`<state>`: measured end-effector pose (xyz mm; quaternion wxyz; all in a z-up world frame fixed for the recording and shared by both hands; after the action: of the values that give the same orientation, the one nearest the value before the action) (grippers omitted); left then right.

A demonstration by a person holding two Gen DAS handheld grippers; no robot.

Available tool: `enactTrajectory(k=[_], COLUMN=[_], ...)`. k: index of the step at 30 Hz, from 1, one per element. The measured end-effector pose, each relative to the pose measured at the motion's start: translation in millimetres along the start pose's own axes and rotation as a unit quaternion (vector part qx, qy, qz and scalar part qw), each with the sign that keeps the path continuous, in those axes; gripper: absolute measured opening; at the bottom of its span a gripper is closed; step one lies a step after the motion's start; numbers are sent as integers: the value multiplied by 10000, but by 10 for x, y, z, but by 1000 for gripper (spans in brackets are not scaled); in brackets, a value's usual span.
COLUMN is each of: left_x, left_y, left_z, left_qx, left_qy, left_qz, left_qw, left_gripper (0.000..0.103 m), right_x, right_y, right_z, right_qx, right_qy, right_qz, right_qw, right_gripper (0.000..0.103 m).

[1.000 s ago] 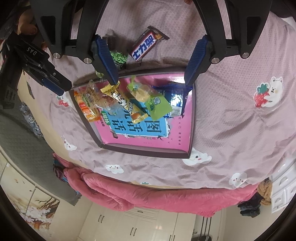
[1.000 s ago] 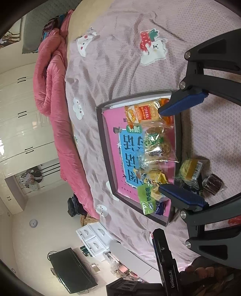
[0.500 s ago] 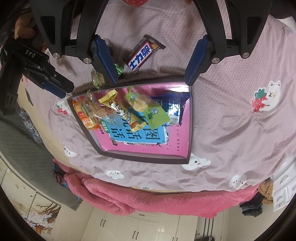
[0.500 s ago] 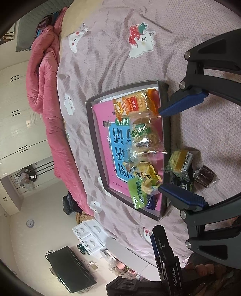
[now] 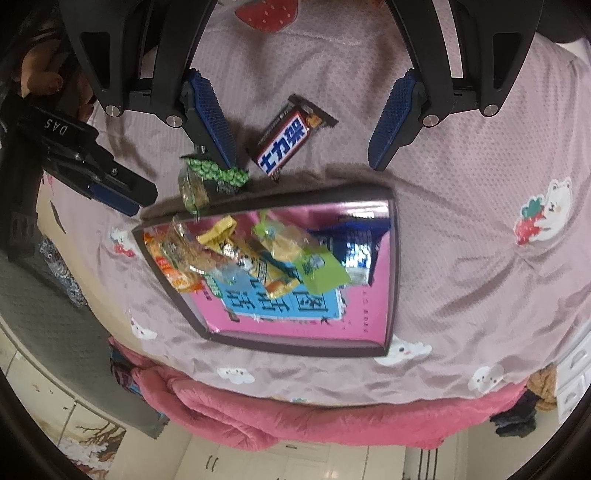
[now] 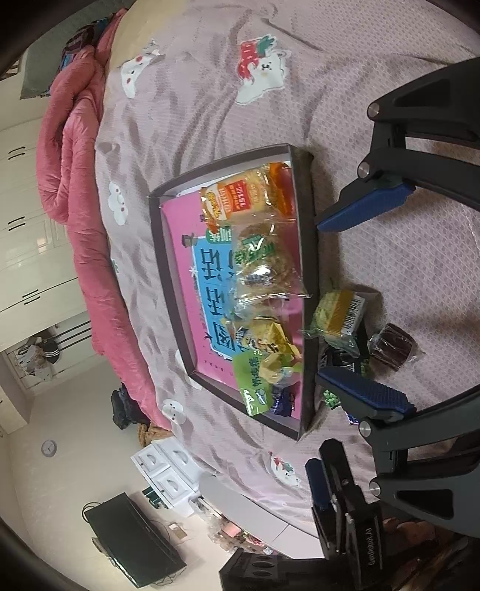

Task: Organize snacks
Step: 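Grasp the Snickers bar with left gripper while right grasps the yellow-labelled cake bag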

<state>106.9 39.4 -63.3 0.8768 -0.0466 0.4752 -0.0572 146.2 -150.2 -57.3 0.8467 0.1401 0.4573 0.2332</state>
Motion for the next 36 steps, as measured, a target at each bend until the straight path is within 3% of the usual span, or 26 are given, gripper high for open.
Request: enactTrajectory(k=[22,32,36], left_x=[367,484,516], left_y=[-55,-95,-130], left_z=[-174,-171,-174], left_qx=[296,677,832], left_qy=[410,430,434], left_qz=[17,217,258], left_qw=[9987,9965,9953], left_gripper=[76,76,76], right_x=[339,543,581], right_y=[-57,-89,-87], right_z=[-113,-121,-123], right_qx=[586,782,831], right_qy=[546,750,793], right_qz=[481,656,742], right_qw=[9956,9919,9906], right_gripper=[73,53,50])
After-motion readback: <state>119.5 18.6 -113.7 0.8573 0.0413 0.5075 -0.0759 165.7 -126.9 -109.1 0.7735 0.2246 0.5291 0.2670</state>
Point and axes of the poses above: each gripper's, at about its wrist camera, not at the fingertips, and x roughly the way its jaws point, y to its left, z to its top, the point moved 3 cm from there along x, roughly the way its jaws point, and after that the axes turned 9 degrees about x, right-handed, at the moved point
